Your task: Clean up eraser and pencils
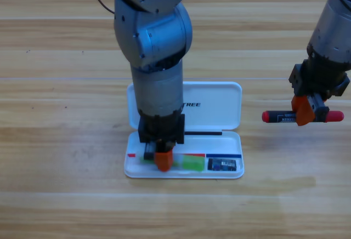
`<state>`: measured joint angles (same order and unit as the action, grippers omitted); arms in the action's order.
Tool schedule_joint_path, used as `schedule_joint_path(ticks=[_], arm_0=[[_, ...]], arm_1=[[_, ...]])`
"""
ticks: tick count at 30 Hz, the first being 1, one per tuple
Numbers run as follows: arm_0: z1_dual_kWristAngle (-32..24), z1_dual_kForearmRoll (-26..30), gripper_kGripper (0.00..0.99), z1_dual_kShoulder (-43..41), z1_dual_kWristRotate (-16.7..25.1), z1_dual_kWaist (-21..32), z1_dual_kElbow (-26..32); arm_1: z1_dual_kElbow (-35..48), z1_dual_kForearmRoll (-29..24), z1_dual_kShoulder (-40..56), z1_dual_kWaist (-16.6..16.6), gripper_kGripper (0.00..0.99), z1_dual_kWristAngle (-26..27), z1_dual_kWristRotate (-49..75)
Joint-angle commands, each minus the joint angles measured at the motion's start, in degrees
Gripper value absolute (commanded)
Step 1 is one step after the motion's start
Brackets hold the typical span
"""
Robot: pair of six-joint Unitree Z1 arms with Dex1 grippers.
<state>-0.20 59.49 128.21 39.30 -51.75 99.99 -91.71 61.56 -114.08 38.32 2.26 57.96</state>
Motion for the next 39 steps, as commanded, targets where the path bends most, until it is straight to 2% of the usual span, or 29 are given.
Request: schedule_joint_path(ticks=[1, 9, 16, 21, 25, 28, 33, 39], arm_0=[[-0.24, 0.45, 0.990, -1.04, -0.45, -1.08, -1.11], [-0.33, 0.98, 0.990, -2.00, -0.27, -1.08, -1.46], [-0.60, 3.09, 0.990, -4.90, -0.10, -0.90, -1.81], [-0.86, 4.76, 0.990, -11.93, 0.17, 1.12, -4.98], [-1.65, 4.84, 0.990, -19.49, 1.75, 4.99, -9.99], [-2.00, 4.84, 0.990, -22.92, 2.80, 7.71, -12.71], [-2.71, 4.76, 0.990, -23.27, 3.07, 9.03, -15.09], [-4.29, 3.44, 0.990, -21.87, 2.19, 9.03, -16.23]], arm_1=[[0.92, 0.84, -0.35, 1.50, 0.000, 0.11, -0.21], [0.66, 0.84, -0.53, 2.29, 0.000, 0.11, -0.48], [-2.95, 3.30, -3.25, 5.98, 0.000, -0.15, -2.59], [-9.28, 5.59, -8.88, 9.76, 0.000, -1.56, -6.45], [-17.45, 8.84, -14.85, 12.75, 0.000, -1.64, -9.97], [-22.81, 9.37, -18.54, 14.51, 0.000, -1.91, -11.55], [-30.37, 10.42, -23.29, 16.26, 0.000, -3.23, -13.48], [-33.80, 10.42, -25.84, 17.14, 0.000, -3.58, -14.36]])
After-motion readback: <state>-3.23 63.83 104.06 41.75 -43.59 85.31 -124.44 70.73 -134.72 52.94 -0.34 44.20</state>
